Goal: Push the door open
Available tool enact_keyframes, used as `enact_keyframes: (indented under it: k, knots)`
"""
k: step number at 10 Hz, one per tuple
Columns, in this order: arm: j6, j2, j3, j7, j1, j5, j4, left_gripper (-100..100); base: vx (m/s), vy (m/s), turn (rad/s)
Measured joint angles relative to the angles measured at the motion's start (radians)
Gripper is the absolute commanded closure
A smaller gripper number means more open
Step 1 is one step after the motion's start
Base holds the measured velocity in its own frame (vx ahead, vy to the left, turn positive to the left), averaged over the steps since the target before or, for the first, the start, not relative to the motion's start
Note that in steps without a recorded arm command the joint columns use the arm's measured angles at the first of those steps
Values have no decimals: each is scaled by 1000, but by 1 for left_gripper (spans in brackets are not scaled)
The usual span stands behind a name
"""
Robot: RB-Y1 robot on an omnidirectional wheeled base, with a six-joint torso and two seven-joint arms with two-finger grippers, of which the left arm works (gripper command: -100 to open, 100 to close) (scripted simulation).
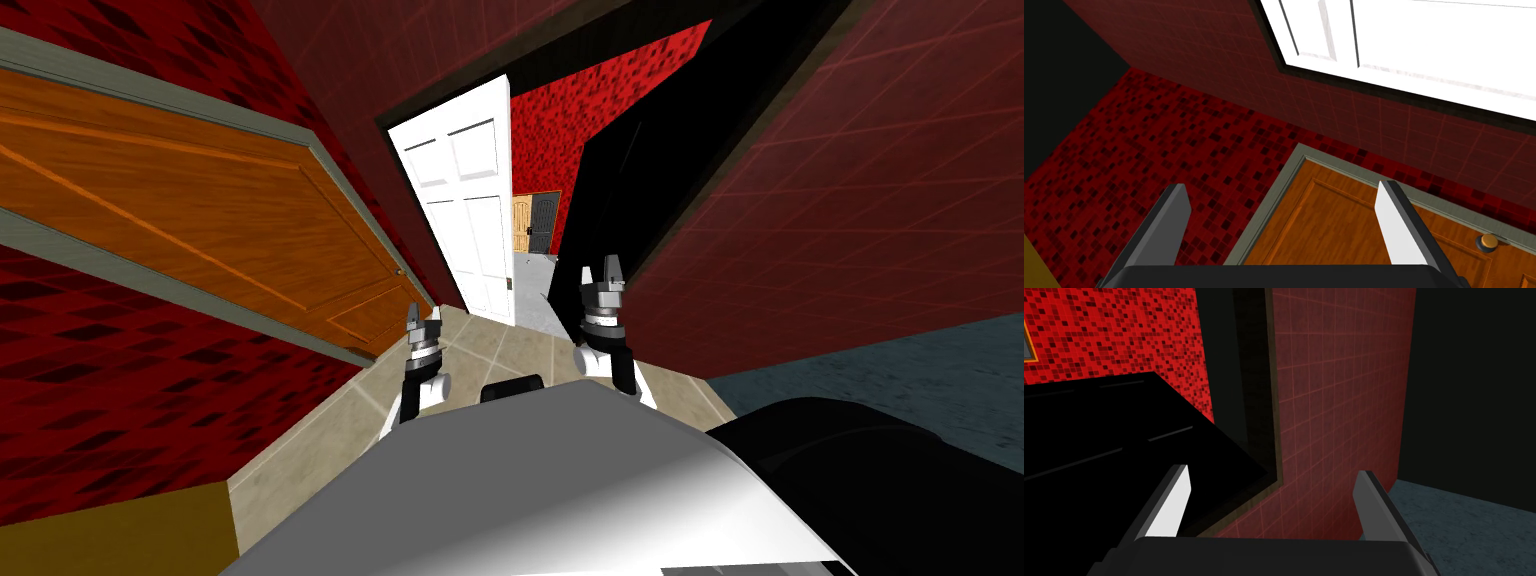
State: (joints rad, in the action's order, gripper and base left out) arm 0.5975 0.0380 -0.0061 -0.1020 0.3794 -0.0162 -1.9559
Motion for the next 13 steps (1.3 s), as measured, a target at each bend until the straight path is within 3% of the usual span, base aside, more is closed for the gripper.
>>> enact_keyframes:
  k: [6, 9, 13]
  knots:
    - [15, 17, -32, 1, -55, 21, 155, -100, 102, -15, -47]
    - [35, 24, -49, 0, -82, 32, 247, -100, 105, -5, -46]
    - [39, 32, -70, -3, -111, 45, 334, -100, 75, -6, -36]
